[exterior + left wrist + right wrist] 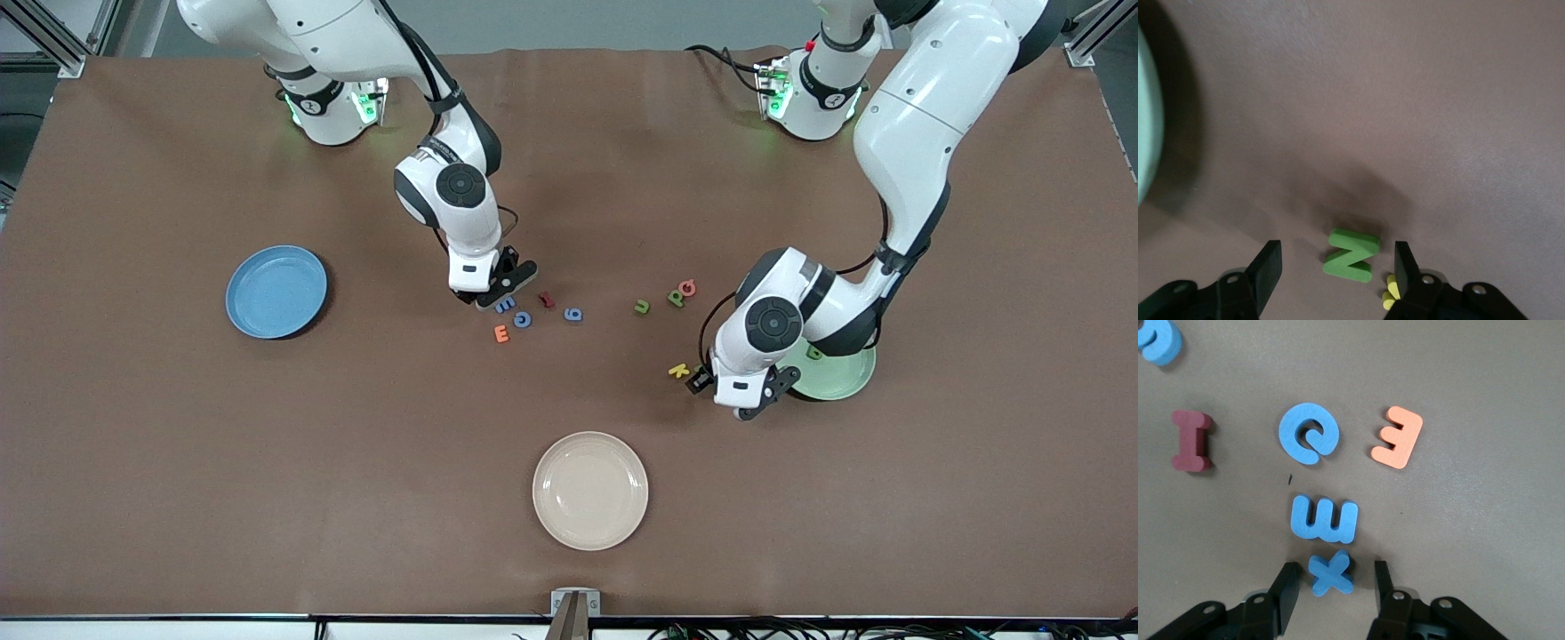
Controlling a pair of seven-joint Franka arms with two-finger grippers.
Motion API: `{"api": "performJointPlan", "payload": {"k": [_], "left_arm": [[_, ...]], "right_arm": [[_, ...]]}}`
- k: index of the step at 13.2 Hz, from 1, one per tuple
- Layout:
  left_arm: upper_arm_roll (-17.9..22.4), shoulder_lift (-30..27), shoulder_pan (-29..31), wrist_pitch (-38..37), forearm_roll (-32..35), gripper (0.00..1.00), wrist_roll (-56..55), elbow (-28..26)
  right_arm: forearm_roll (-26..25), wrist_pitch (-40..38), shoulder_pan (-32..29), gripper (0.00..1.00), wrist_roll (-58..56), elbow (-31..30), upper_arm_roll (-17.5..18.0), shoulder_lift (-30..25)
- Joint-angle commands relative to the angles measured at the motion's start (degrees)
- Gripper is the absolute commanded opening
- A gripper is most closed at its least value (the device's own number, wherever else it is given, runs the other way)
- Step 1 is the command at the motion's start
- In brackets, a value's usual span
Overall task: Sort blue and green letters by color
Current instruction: 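Grasp the green Z with the left gripper while the right gripper grasps x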
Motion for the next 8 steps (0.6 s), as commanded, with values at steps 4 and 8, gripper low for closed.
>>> {"api": "performJointPlan", "payload": {"k": [4,8], "left_arm": [[0.3,1.3,-0.7,0.8,1.0,0.62,-0.6,0.7],[0.3,1.4,-0.1,0.5,1.0,0.18,0.1,0.4]], "right_arm": [[-0.6,0.1,-0.8,0.04,0.3,0.8,0.3,0.8],[-0.6,-0.6,-1.7,0.0,-0.3,0.8,0.3,0.6]]}}
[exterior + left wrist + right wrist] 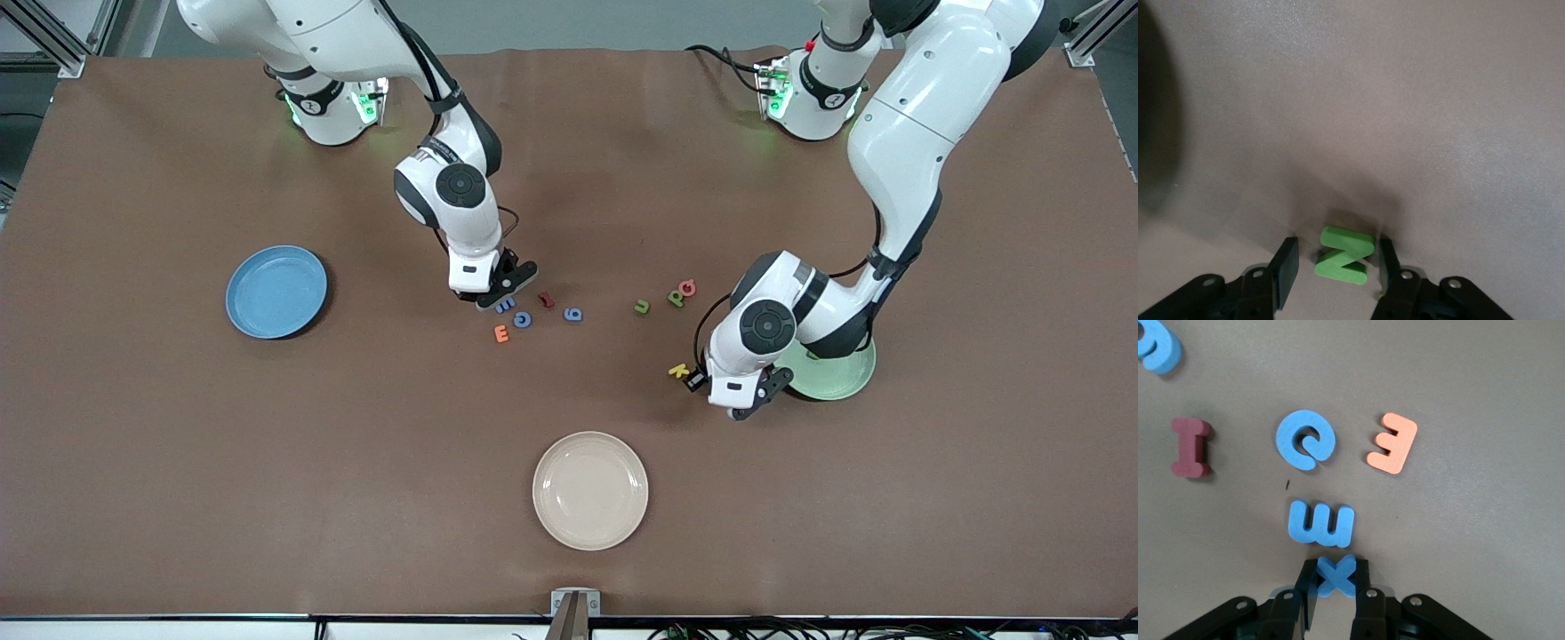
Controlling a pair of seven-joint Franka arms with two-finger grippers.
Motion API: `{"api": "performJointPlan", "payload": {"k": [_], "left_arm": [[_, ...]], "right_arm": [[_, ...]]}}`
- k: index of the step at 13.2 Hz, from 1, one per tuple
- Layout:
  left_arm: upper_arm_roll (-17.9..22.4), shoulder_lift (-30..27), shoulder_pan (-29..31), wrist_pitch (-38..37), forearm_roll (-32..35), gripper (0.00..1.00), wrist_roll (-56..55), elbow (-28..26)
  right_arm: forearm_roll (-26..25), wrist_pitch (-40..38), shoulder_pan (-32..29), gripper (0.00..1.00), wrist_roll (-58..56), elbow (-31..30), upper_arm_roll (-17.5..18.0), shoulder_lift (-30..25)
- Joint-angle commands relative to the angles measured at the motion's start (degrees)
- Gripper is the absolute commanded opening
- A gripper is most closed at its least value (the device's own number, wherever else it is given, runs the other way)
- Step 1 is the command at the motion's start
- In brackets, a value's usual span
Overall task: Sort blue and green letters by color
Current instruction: 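Grasp the green Z with the left gripper while the right gripper grasps x, then place the Z on the green plate while the right gripper places x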
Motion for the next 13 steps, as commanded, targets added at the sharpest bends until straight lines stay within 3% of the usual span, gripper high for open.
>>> {"api": "performJointPlan", "payload": {"k": [1,2,5,8,13], "left_arm": [[0.3,-0.1,0.1,-0.6,1.0,0.06,-0.1,0.2],[0.2,-1.4,0.7,-0.9,1.1,0.01,0.0,0.1],[0.3,-7.4,0.9,-9.1,1.1,0.0,2.9,0.2],[-0.1,-12.3,4.6,-15.2,1.1,0.0,12.2,-0.7],[-0.2,-15.6,13.9,-12.2,1.7,0.01,25.1,-9.9]], "right_arm": [[-0.6,-0.7,-2.2,0.0,-0.5,0.5,0.4,0.5],[-0.6,-1.4,-2.7,0.0,-1.2,0.5,0.4,0.1],[-0.6,-6.9,-9.3,0.0,-15.0,0.3,0.4,-3.0],[-0.7,-15.5,-15.0,0.0,-26.0,-1.1,0.2,-8.1],[-0.7,-22.0,-28.6,0.0,-39.5,-10.3,0.1,-18.3]]}}
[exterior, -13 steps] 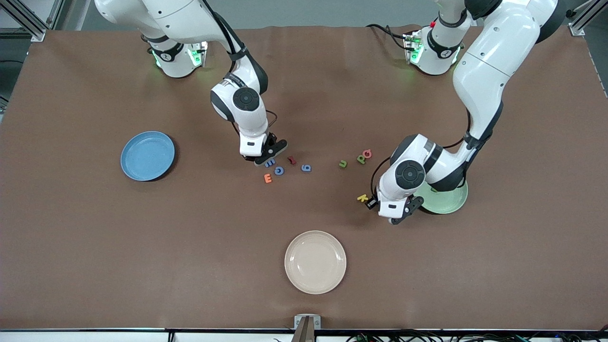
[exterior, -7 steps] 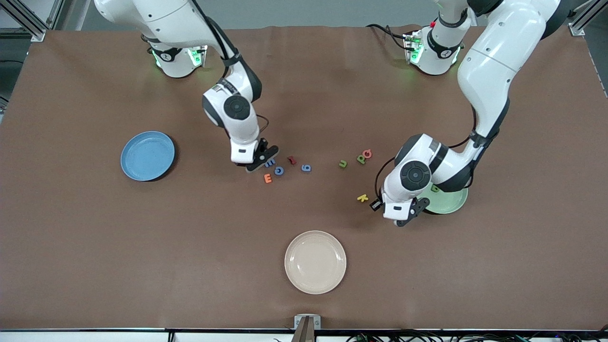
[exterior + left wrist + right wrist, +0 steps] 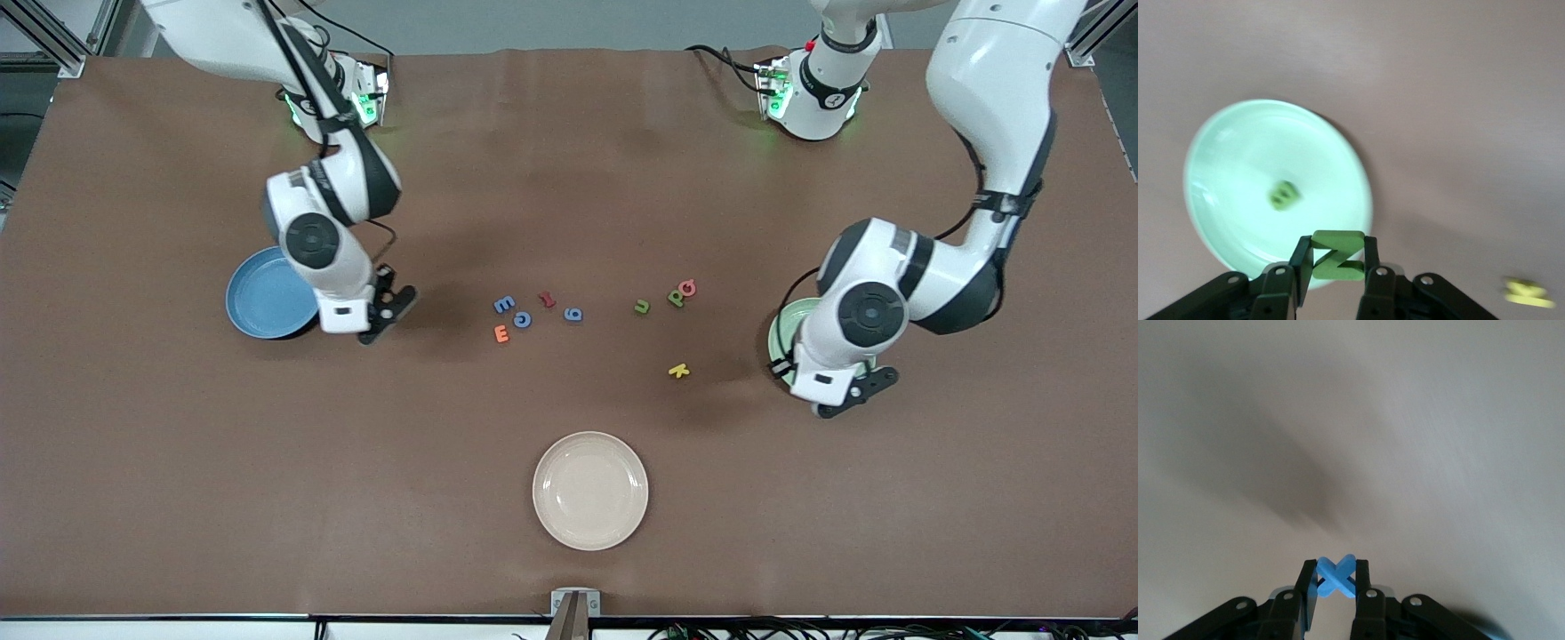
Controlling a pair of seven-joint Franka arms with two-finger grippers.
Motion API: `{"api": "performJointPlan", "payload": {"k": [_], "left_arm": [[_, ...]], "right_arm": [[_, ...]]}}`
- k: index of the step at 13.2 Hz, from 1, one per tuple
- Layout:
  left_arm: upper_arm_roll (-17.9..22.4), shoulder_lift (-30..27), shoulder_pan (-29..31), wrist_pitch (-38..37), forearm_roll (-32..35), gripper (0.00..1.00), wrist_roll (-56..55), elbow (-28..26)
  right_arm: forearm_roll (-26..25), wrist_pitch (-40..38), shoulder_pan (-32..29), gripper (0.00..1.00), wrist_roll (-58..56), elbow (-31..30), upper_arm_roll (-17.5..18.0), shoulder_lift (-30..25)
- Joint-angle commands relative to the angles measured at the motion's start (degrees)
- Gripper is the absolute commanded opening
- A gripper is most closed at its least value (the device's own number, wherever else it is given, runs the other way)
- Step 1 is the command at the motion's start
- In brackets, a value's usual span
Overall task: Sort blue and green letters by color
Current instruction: 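Place the Z on the green plate while the right gripper places x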
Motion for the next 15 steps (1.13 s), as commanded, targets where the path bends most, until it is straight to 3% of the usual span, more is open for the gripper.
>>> {"api": "performJointPlan", "payload": {"k": [1,3,4,6,7,8,9,10,12,15], "left_arm": [[-0.5,-1.6,5.3,5.6,2.8,0.01,4.8,-7.6],[-0.5,-1.4,8.2,9.4,5.0,0.07,6.5,-11.0],[-0.5,-1.3,8.7,10.4,5.0,0.28,6.6,-11.7],[-0.7,-1.9,8.7,10.3,4.9,1.0,6.6,-11.9],[-1.6,-2.8,8.7,10.1,4.8,1.0,5.8,-11.8],[-3.2,-3.4,8.6,9.8,4.3,1.0,5.0,-11.8],[-4.7,-3.8,8.6,9.0,4.2,1.0,3.2,-11.7],[-6.9,-3.9,8.5,8.4,4.2,1.0,0.0,-11.6],[-11.5,-3.3,7.5,8.3,4.2,1.0,-9.9,-11.4],[-13.2,-1.3,0.9,8.8,4.3,0.94,-28.0,-11.0]], "right_arm": [[-0.7,-4.4,-7.0,0.0,-4.1,-6.3,1.1,-7.3],[-0.7,-6.6,-9.4,0.0,-4.4,-8.5,1.0,-10.0],[-1.0,-6.6,-11.2,0.0,-4.6,-9.6,1.0,-10.8],[-1.3,-6.6,-12.5,0.01,-4.6,-10.3,0.9,-11.2],[-1.3,-6.6,-13.1,0.04,-4.6,-10.4,0.9,-11.4],[-1.4,-6.7,-13.3,0.24,-4.6,-10.4,0.9,-11.5],[-1.4,-6.7,-13.6,0.69,-4.6,-10.4,0.8,-11.6],[-1.5,-6.8,-13.9,1.0,-5.0,-10.3,0.9,-11.8],[-1.6,-6.8,-13.9,1.0,-5.4,-10.3,0.9,-12.0],[-1.6,-7.7,-13.6,1.0,-5.1,-9.5,1.1,-12.4]]}}
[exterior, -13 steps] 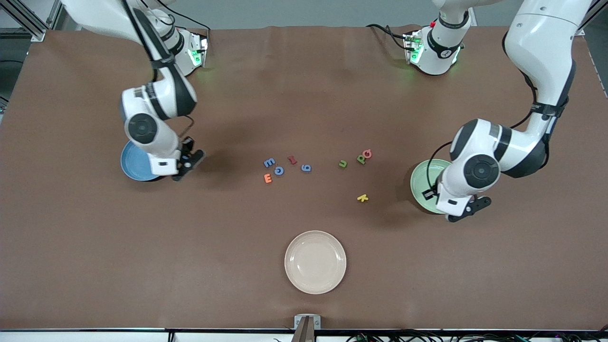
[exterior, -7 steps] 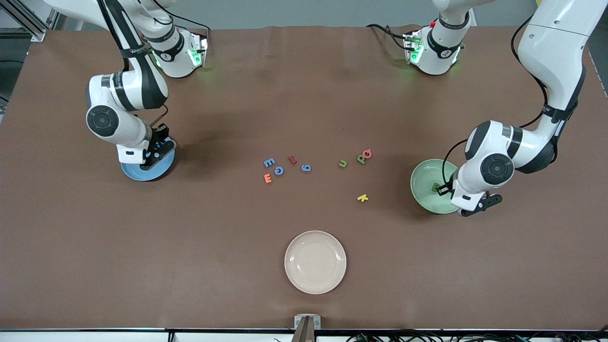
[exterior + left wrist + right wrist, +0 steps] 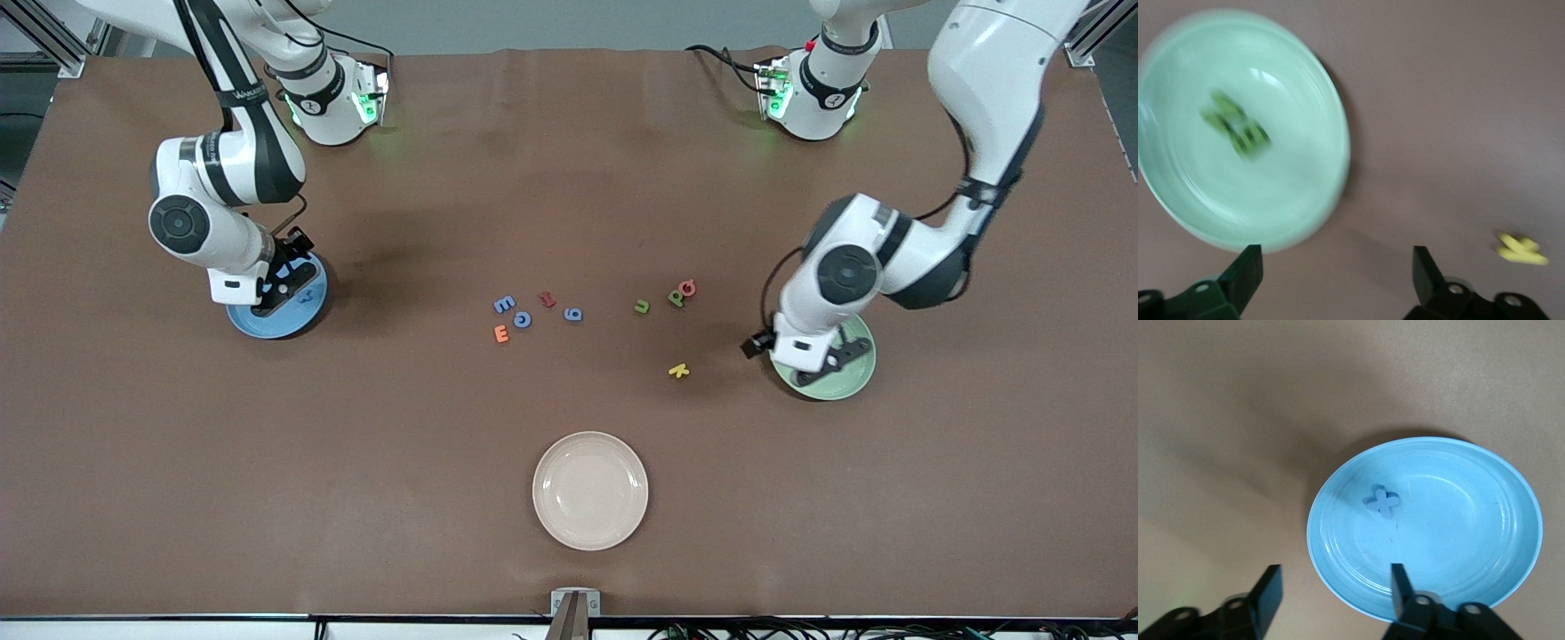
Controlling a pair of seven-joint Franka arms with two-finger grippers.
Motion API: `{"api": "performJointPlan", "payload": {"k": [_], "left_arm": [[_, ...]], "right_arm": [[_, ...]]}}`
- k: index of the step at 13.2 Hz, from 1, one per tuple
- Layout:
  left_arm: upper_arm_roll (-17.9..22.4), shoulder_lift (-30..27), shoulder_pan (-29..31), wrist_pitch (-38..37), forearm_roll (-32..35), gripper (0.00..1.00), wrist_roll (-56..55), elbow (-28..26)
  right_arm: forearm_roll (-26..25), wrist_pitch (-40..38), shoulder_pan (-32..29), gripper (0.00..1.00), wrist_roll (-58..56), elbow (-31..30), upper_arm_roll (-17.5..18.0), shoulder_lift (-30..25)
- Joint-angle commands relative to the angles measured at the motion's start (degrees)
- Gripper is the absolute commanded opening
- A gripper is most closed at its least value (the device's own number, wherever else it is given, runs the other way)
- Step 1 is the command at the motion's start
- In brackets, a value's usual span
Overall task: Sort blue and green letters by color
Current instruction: 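Move the left gripper to the green d while the right gripper returns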
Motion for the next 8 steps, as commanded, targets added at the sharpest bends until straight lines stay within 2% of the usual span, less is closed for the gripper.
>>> {"api": "performJointPlan", "payload": {"k": [1,4,6,8], "left_arm": [[-0.3,1.8,-6.8,-0.3,0.3,0.9,-14.2,0.1],[-0.3,4.8,-10.9,-0.3,0.6,0.85,-22.4,0.4],[-0.1,6.4,-12.5,-0.3,0.8,0.81,-25.0,0.5],[0.0,7.9,-13.1,-0.2,1.0,0.74,-26.8,0.6]], "right_arm": [[-0.8,-1.6,-0.7,1.0,0.2,-0.6,1.3,-3.1],[-0.1,-3.7,3.5,1.0,10.6,1.3,1.6,-3.5],[0.2,-6.0,8.1,1.0,24.8,3.9,1.7,-3.4],[3.6,-8.9,13.6,1.0,38.9,8.4,1.7,-2.8]]}}
